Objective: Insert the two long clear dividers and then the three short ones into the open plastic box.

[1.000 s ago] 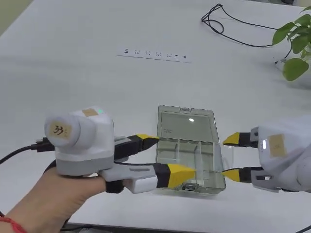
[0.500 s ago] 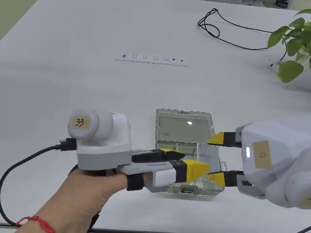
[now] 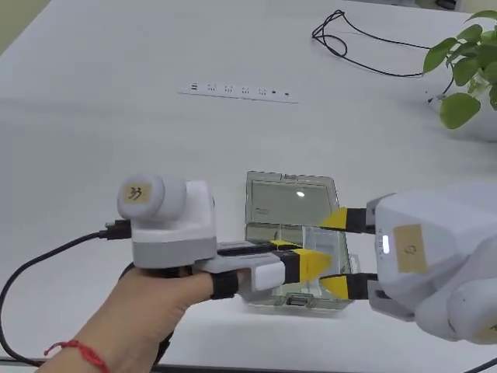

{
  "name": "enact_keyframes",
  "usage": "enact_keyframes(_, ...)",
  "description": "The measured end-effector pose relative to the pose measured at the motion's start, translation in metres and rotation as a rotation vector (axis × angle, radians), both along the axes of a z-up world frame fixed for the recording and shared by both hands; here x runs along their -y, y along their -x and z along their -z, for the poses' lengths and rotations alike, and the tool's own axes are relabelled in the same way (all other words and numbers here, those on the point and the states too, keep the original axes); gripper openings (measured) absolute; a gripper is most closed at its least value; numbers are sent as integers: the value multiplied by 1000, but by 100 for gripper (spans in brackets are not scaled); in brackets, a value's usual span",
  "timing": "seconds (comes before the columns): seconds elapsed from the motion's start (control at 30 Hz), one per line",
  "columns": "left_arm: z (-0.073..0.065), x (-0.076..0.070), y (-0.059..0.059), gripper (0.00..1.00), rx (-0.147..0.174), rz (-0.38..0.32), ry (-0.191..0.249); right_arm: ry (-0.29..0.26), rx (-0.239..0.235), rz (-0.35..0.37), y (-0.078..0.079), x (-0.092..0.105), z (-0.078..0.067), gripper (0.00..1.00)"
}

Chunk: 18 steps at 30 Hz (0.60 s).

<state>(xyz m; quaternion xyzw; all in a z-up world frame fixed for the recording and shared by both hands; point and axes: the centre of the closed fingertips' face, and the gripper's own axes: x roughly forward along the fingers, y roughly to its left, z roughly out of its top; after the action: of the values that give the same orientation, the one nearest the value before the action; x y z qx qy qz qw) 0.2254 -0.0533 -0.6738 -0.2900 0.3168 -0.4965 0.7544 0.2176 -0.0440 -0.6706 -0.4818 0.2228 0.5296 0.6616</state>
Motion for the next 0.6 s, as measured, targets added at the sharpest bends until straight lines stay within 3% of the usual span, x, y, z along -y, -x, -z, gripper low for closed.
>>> enact_keyframes(0.4, -1, 3, 4, 0, -4, 18, 14, 8, -2, -5, 1, 0, 1, 33)
enact_keyframes(0.6, -1, 3, 5, 0, -14, 14, 27, 13, 2, -9, 1, 1, 1, 33)
